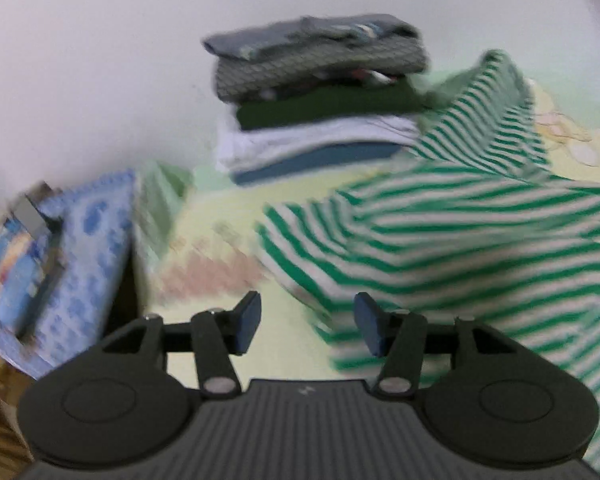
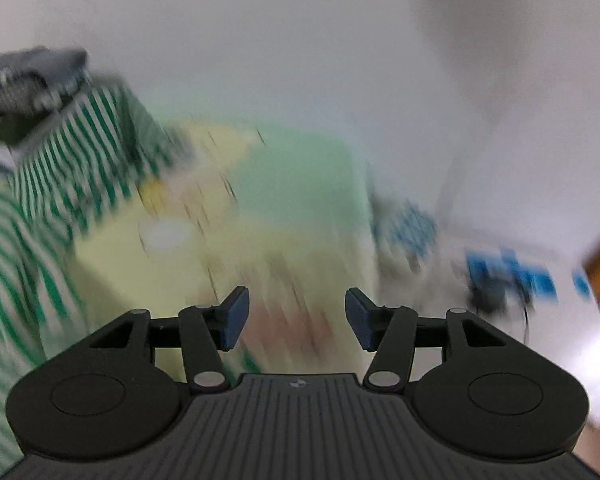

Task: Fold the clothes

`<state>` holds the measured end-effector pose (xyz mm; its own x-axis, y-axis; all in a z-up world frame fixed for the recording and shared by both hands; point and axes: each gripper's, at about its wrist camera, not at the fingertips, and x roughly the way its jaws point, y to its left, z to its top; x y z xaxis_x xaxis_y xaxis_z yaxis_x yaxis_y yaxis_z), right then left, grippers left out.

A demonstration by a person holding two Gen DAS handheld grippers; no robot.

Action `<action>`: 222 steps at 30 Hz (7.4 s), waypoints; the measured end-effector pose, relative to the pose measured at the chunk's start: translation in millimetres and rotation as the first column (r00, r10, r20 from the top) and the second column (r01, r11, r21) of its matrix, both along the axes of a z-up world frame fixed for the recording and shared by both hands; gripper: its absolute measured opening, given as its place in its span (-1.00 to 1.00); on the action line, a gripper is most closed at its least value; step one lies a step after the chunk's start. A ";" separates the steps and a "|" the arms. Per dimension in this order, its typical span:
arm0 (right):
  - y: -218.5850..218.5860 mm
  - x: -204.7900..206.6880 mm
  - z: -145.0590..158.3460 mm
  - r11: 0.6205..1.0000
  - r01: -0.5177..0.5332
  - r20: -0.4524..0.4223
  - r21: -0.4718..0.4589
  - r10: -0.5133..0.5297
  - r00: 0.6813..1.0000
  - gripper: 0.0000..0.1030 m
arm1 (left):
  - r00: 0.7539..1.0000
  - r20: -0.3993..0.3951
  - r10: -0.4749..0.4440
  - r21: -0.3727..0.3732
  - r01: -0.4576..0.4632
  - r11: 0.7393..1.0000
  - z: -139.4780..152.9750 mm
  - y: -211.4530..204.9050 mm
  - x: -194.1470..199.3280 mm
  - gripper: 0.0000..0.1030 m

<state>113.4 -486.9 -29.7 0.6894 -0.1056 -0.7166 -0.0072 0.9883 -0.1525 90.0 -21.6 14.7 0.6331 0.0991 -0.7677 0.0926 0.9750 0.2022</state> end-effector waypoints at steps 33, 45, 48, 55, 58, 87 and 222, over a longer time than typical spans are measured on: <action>2.2 28.5 -24.7 0.990 0.058 0.130 0.128 -0.074 0.989 -0.56 | 0.985 -0.164 0.042 -0.079 -0.056 0.995 -57.7 -61.9 -39.4 0.80; -27.9 -65.7 -35.8 0.988 0.046 0.042 0.150 -0.052 0.998 -0.13 | 0.989 -0.144 0.034 -0.084 -0.047 0.995 -62.9 -58.3 -41.6 0.99; -26.6 -53.1 -45.9 0.983 0.068 0.052 0.170 -0.077 0.996 -0.12 | 0.989 -0.143 0.026 -0.076 -0.037 0.996 -62.9 -60.2 -40.9 0.99; -44.2 -25.5 -46.6 0.907 0.119 0.076 0.404 -0.163 0.984 -0.68 | 0.991 -0.127 0.028 -0.075 -0.038 0.996 -63.5 -61.0 -43.4 0.99; -38.2 -17.0 -34.2 0.901 0.110 0.100 0.421 -0.166 0.981 -0.88 | 0.988 -0.146 0.056 -0.137 -0.076 0.988 -65.9 -52.6 -42.2 0.99; -7.6 -14.0 -48.5 0.935 0.123 0.075 0.333 -0.157 0.985 -0.59 | 0.969 -0.205 0.135 -0.160 -0.170 0.972 -67.6 -51.5 -37.4 0.99; 41.9 -358.0 16.1 0.781 -0.100 -0.128 0.616 0.224 0.966 -0.87 | 0.966 -0.176 -0.190 -0.356 0.118 0.927 13.3 67.6 -333.3 -0.89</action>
<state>-244.7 -444.9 -13.6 0.5054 0.4898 -0.7104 -0.1419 0.8592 0.4915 -243.3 46.0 28.0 0.4463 -0.2765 -0.8511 0.2508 0.9516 -0.1777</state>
